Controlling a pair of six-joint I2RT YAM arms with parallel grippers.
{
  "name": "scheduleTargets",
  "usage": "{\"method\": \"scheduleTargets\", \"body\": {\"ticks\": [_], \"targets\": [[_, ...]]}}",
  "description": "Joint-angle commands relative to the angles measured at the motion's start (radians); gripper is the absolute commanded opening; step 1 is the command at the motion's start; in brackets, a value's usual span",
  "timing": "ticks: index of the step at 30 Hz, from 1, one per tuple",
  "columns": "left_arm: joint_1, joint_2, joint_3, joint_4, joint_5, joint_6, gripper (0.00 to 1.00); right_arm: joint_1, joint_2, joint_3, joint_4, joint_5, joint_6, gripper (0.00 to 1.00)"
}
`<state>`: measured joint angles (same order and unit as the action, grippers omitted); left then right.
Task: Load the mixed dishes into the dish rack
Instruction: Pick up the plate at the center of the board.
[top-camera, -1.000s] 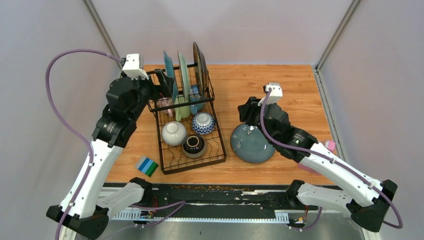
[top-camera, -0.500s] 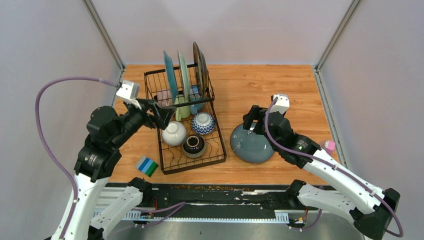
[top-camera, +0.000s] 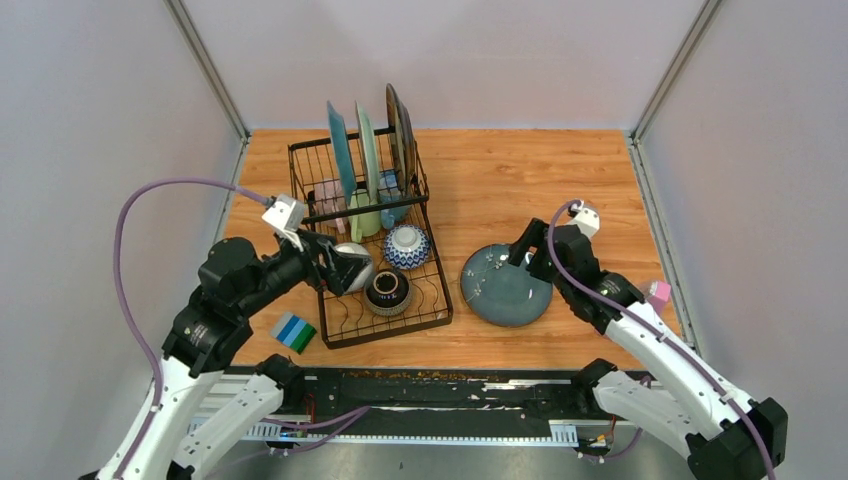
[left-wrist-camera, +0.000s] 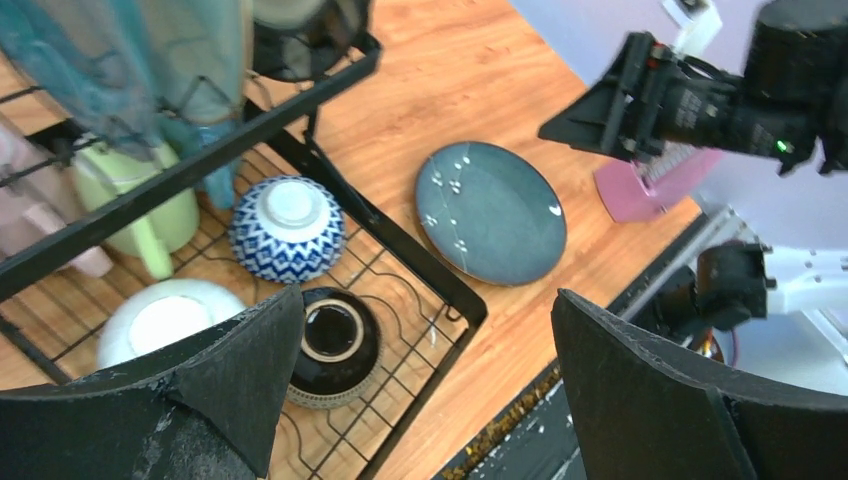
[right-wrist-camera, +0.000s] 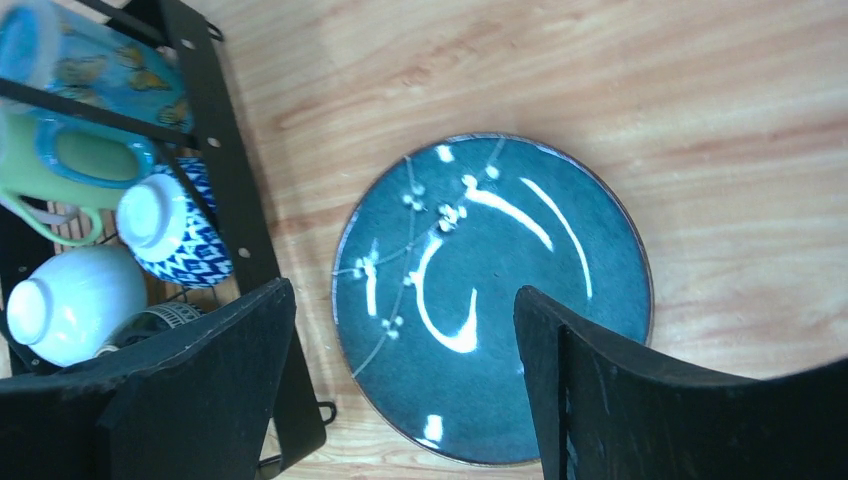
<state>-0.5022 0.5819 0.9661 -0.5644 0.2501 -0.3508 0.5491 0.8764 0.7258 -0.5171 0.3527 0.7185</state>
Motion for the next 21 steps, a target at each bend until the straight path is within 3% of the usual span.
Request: {"method": "scheduleTargets", "body": {"ticks": [1,7,14,17,21], "targets": [[-0.196,0.069,-0.002,0.017,-0.179,0.032,1.0,-0.128,-0.018,-0.044,-0.014,-0.174,0.071,0.79],[-0.436,0.161,-0.063,0.077,-0.416,0.019,1.0,-0.253,-0.058,-0.103,-0.023,-0.261,0.081,0.78],[-0.497,0.129,-0.206,0.048,-0.671,-0.183,1.0,-0.25,-0.047,-0.112,0.128,-0.642,0.007,0.74],[-0.498,0.098,-0.247,-0.058,-0.782,-0.294,1.0,-0.198,0.04,-0.086,0.187,-0.71,-0.013,0.77],[-0.498,0.051,-0.281,-0.186,-0.968,-0.491,1.0,-0.018,0.219,0.029,0.198,-0.606,-0.045,0.84]]}}
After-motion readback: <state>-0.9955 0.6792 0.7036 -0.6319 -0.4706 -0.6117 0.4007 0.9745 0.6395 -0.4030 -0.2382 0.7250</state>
